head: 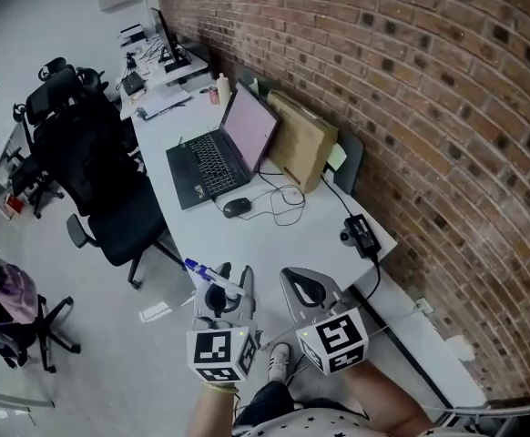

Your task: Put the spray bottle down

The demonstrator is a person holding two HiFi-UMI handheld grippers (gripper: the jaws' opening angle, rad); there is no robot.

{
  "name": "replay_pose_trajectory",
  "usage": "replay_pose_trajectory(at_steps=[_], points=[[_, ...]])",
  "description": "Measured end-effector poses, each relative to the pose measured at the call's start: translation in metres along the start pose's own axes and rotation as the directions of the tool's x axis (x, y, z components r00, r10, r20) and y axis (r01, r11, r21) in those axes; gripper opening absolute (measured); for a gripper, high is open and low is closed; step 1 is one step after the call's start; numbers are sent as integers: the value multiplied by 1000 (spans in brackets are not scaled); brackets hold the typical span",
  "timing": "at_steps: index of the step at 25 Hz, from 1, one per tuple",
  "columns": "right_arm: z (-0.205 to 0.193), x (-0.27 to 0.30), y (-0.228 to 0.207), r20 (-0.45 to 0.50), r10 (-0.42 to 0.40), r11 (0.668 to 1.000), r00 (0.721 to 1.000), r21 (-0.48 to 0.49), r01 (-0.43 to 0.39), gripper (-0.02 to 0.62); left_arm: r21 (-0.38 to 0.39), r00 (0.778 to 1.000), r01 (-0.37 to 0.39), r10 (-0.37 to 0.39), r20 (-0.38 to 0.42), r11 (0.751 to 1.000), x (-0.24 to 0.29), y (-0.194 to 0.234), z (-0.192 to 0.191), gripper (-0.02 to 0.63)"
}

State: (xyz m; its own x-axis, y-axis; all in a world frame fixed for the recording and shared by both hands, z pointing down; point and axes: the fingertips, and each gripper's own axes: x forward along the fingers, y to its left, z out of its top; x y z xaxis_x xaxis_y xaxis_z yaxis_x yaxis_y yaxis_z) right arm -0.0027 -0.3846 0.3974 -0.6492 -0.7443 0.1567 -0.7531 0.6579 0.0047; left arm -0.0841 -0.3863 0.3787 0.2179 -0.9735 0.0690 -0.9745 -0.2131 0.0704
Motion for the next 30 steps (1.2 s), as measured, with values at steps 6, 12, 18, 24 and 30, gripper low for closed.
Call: replay_pose_trajectory(at_steps=[6,12,18,24,30], points=[[-2,54,-24,-4,-11,1000,1000,29,11,-2,28,1000,16,-16,3,999,58,15,4,140],[-15,83,-40,-33,-36,997,999,66,38,-2,10,999,36,-36,-8,999,99,25,-4,140],[-28,92,-46,-59,-47,995,997,86,52,-2,9,999,45,-45,-30,999,114,27,-23,141],[-35,95,-44,-66,-38,993,997,112,45,-2,10,998,42,-42,-50,999,112,30,-26,141],[-38,93,-33,-79,-10,993,997,119,19,-2,61,996,53,-49,-75,997,103,26,-32,192]])
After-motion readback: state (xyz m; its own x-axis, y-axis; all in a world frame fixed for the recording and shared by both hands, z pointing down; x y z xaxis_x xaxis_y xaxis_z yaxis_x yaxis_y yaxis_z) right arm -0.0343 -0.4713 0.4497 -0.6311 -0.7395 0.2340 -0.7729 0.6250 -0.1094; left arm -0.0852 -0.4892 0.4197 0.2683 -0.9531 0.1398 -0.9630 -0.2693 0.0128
